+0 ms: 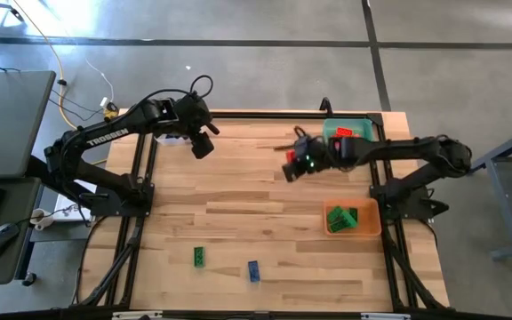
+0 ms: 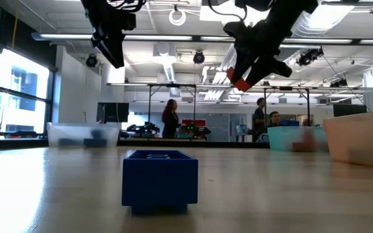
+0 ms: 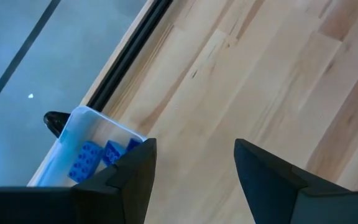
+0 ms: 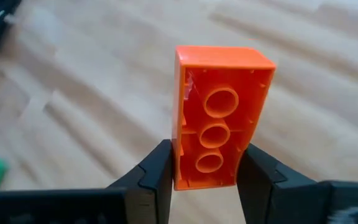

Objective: Sort & place blocks by color
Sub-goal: Put the orange game piece into the green bin

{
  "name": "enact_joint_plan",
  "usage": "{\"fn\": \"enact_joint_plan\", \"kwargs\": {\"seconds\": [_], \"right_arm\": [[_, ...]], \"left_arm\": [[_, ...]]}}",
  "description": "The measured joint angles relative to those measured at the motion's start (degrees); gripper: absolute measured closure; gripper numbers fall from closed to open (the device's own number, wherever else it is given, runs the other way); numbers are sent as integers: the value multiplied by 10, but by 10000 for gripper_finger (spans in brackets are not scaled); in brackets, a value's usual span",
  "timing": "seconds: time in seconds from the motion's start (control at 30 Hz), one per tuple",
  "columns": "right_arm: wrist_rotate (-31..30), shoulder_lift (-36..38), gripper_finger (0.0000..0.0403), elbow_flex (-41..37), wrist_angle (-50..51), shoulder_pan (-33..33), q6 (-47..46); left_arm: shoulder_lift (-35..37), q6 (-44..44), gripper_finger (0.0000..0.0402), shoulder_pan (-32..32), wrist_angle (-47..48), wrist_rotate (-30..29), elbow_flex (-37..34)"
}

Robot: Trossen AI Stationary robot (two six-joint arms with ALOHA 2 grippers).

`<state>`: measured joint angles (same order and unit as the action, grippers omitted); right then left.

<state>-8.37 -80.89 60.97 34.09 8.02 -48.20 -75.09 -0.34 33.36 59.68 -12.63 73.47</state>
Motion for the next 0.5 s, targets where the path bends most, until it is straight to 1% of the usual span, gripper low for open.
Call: {"fn": "enact_joint_plan", "kwargs": {"seconds": [0.17, 0.37, 0.5], "right_arm": [[-8, 0, 291, 0, 1, 69, 72], [-55, 0, 291, 0, 4, 141, 143], [-87, 0, 291, 0, 4, 188, 185]], "left_arm": [[0, 6, 200, 0, 0, 0, 0], [0, 0, 200, 0, 0, 5, 0], [0, -34, 200, 0, 1, 7, 0]]}}
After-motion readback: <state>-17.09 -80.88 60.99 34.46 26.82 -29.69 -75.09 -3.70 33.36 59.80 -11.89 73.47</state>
